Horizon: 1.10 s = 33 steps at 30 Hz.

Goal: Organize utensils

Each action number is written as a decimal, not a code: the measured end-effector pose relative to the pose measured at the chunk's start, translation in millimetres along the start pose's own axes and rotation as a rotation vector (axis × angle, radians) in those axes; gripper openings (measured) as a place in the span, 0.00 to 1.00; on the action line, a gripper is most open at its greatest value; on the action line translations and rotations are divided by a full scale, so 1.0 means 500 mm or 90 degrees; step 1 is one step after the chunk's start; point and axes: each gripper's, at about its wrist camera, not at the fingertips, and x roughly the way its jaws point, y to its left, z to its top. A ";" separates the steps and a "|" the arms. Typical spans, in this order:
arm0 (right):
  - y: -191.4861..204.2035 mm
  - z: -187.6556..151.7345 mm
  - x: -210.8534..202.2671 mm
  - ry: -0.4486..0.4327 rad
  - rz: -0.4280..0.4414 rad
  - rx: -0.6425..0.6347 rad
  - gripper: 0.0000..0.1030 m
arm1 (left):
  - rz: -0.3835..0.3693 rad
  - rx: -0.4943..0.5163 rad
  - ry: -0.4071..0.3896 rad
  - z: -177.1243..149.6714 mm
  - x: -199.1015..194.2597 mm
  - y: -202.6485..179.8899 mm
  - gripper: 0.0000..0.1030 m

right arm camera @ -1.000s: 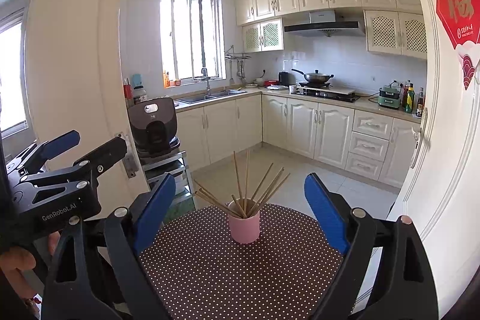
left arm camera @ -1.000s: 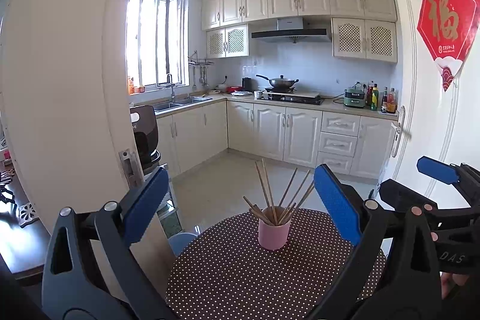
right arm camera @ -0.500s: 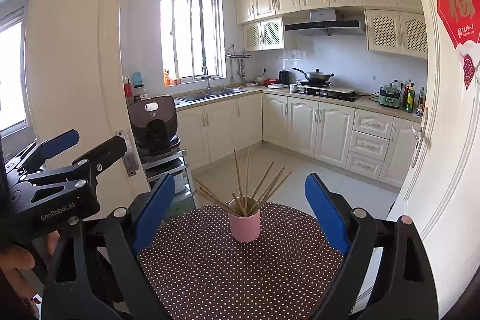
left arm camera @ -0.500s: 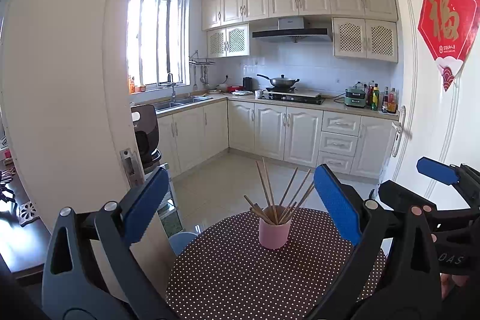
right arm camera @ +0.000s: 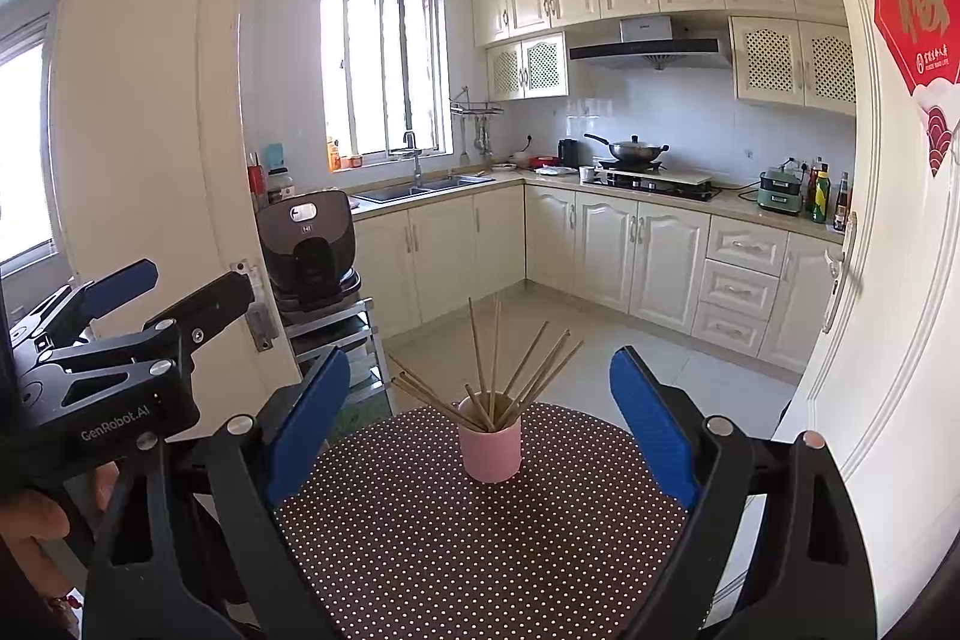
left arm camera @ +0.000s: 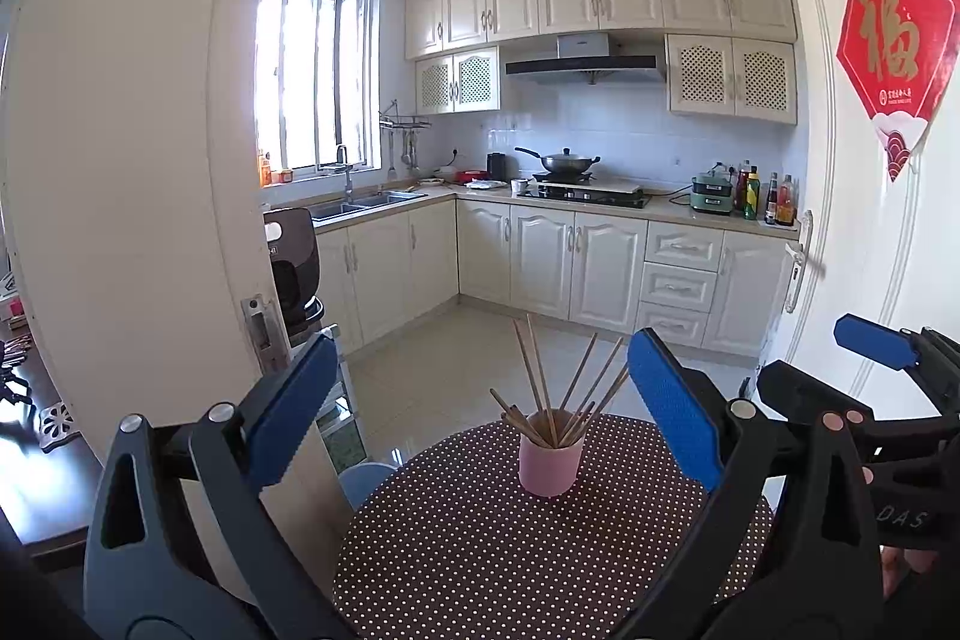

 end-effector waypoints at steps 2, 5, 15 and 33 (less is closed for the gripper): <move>0.000 0.000 0.000 0.000 0.000 0.000 0.83 | 0.000 -0.001 0.001 0.000 0.000 0.000 0.93; -0.001 0.003 0.002 0.001 0.000 0.001 0.83 | 0.001 0.000 0.001 0.000 0.000 0.000 0.93; -0.001 0.003 0.002 0.002 0.000 0.001 0.83 | 0.000 0.002 0.003 -0.002 0.000 0.001 0.93; -0.006 0.003 -0.003 0.004 -0.002 0.004 0.83 | 0.000 0.004 0.006 -0.006 0.005 0.001 0.93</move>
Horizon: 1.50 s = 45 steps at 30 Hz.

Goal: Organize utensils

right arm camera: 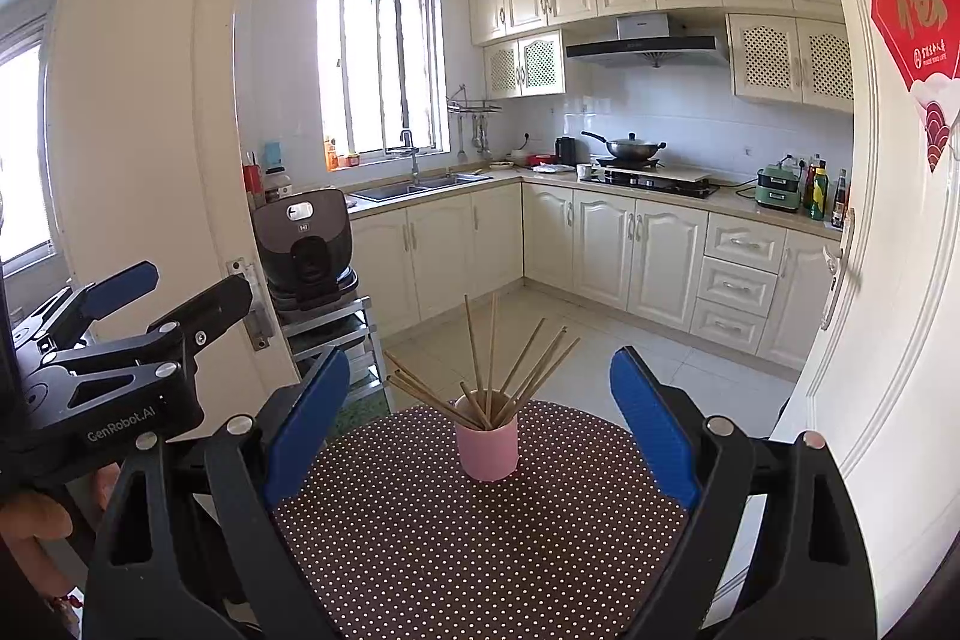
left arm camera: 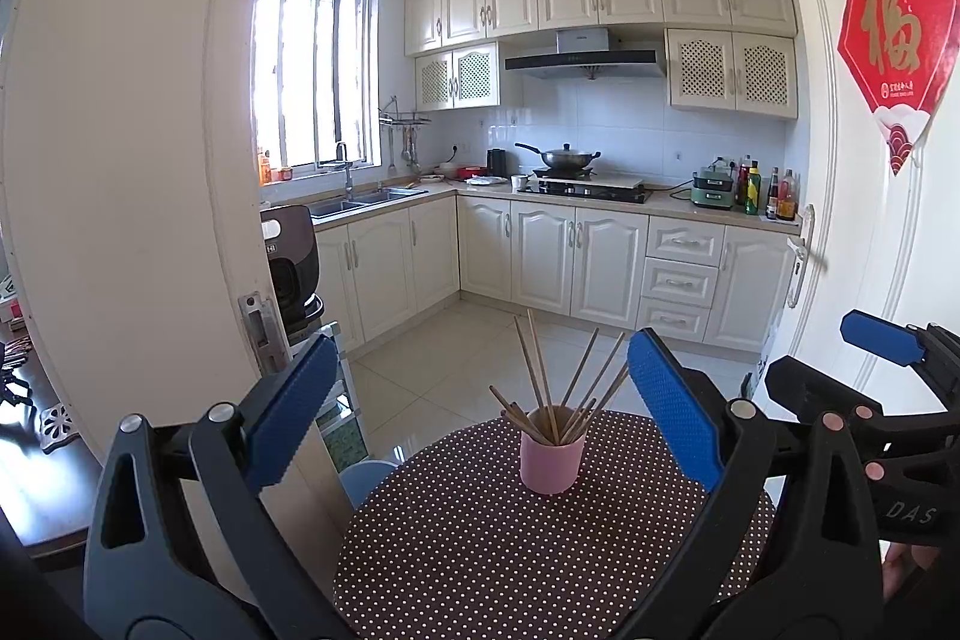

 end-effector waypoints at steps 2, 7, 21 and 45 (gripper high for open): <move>0.000 0.000 -0.001 0.000 0.000 0.000 0.83 | -0.001 0.002 0.001 0.000 0.003 -0.001 0.93; -0.004 -0.001 -0.001 0.003 -0.002 0.002 0.83 | -0.003 0.008 0.005 -0.001 0.010 -0.002 0.93; -0.013 0.009 0.006 0.008 -0.007 0.009 0.84 | -0.018 0.010 0.005 0.006 0.039 0.003 0.93; -0.034 0.022 0.095 0.033 -0.002 0.009 0.85 | -0.016 0.005 0.026 0.013 0.121 0.006 0.93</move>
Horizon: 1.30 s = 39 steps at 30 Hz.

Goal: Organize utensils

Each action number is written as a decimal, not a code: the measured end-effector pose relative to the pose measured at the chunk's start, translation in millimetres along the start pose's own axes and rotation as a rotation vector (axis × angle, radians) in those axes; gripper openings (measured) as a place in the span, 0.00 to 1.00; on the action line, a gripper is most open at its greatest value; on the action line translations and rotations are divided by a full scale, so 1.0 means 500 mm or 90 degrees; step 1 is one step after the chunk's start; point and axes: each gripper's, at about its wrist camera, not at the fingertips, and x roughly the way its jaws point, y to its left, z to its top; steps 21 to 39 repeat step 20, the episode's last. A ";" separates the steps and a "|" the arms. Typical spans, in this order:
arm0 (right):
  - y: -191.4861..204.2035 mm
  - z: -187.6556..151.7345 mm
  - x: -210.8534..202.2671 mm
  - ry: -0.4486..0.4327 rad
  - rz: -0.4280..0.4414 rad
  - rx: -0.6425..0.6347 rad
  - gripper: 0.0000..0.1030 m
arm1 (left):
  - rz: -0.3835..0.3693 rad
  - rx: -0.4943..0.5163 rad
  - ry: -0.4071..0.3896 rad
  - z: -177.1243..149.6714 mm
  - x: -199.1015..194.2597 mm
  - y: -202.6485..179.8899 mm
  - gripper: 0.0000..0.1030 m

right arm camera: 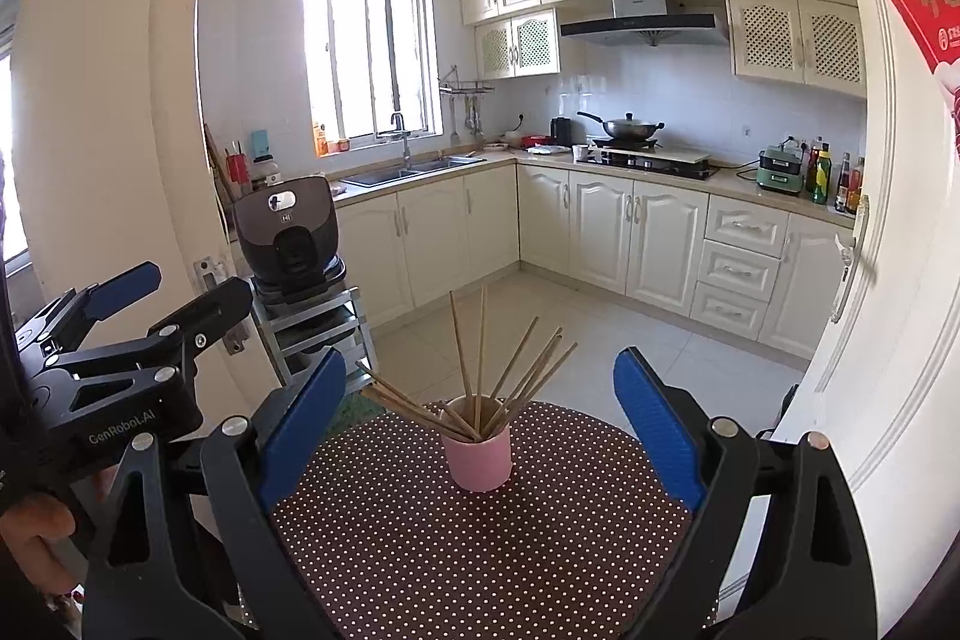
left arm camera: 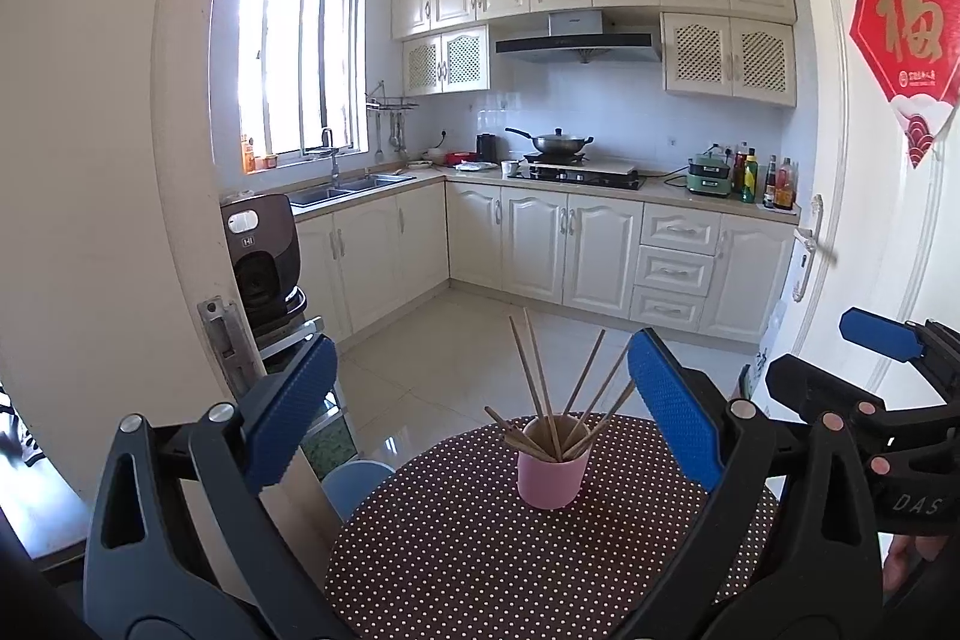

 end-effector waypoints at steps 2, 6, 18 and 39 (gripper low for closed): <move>-0.001 0.001 0.007 0.002 0.003 0.000 0.85 | 0.002 0.001 0.000 0.000 0.005 -0.001 0.93; 0.000 0.000 0.023 0.009 0.008 -0.004 0.85 | 0.007 0.002 0.003 0.000 0.017 -0.003 0.93; -0.012 -0.007 0.086 0.050 0.020 -0.007 0.85 | 0.023 -0.003 0.044 -0.013 0.074 -0.002 0.93; -0.012 -0.011 0.094 0.058 0.021 -0.008 0.85 | 0.027 -0.007 0.066 -0.024 0.091 0.004 0.93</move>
